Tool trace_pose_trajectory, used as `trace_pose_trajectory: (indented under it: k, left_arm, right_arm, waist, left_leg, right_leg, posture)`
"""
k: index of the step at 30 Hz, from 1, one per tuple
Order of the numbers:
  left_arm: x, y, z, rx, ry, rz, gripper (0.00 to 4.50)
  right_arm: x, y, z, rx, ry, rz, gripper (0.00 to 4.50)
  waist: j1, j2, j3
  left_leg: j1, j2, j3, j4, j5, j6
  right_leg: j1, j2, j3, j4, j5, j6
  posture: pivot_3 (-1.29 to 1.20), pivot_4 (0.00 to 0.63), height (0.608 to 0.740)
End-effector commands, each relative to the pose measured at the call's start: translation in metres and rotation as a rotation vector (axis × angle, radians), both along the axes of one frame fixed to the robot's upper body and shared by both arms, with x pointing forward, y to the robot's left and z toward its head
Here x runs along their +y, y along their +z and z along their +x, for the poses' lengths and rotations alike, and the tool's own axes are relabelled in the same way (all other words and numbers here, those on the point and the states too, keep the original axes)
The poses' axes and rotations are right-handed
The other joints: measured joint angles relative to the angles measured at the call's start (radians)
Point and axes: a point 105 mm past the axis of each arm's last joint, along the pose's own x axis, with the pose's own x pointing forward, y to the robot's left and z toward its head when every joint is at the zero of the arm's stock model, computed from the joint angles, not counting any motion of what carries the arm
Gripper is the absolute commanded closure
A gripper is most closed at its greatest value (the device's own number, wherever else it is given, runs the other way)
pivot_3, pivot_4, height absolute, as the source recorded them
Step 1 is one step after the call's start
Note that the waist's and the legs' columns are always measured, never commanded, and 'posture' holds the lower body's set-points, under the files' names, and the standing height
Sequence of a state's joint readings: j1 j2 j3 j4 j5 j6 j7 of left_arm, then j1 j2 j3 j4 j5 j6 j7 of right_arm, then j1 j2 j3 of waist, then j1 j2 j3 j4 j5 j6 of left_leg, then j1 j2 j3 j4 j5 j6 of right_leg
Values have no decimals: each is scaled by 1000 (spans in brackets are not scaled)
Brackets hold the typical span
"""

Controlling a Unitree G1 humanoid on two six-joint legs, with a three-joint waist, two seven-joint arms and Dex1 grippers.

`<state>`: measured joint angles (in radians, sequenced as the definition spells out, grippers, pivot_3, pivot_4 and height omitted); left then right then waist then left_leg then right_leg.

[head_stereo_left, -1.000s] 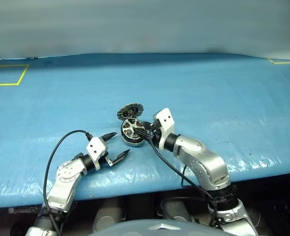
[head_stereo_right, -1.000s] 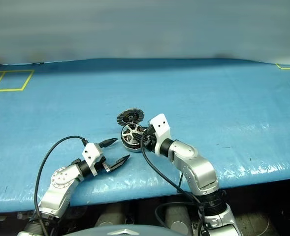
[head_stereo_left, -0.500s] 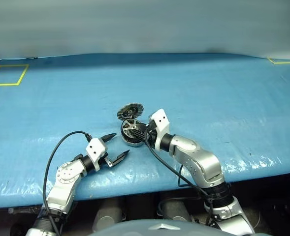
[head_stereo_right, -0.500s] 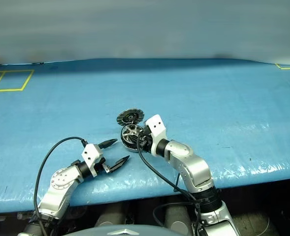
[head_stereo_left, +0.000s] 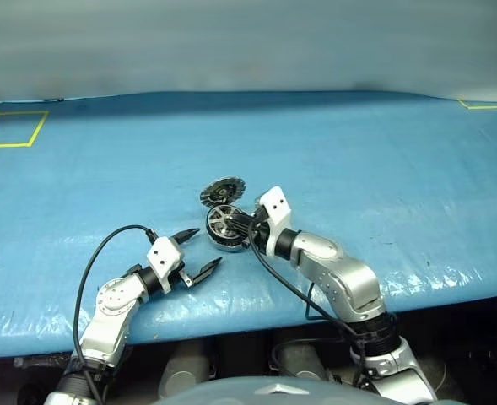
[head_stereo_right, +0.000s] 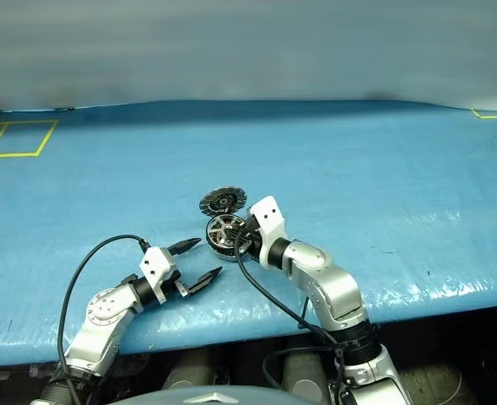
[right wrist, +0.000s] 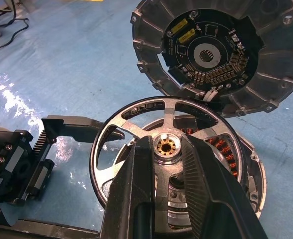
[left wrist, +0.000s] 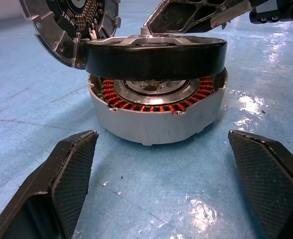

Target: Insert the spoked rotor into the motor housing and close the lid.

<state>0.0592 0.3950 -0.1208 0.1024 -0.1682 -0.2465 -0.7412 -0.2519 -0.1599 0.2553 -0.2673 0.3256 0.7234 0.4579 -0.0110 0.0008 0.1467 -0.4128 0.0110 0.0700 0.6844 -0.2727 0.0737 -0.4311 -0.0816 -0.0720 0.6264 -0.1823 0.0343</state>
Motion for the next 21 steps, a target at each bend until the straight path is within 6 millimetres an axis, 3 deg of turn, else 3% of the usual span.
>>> trace_pose_trajectory:
  k: [1, 5, 21]
  left_arm:
    - [2, 10, 2, -49, 8, -6, 0]
    - [2, 10, 3, -49, 6, -7, 0]
    - [2, 9, 1, -43, 12, -5, 0]
  right_arm:
    - [1, 27, -3, -98, 20, 36, 4067]
    - [1, 30, -5, -130, 34, 14, 4067]
    - [3, 12, 2, -147, 31, -88, 4067]
  waist:
    - [0, 0, 0]
    - [0, 0, 0]
    - [0, 0, 0]
  left_leg:
    - [0, 0, 0, 0, 0, 0]
    - [0, 0, 0, 0, 0, 0]
    - [0, 0, 0, 0, 0, 0]
  right_leg:
    - [0, 0, 0, 0, 0, 0]
    - [0, 0, 0, 0, 0, 0]
    - [0, 0, 0, 0, 0, 0]
  posture:
    - [0, 150, 740]
    - [0, 150, 740]
    - [0, 150, 740]
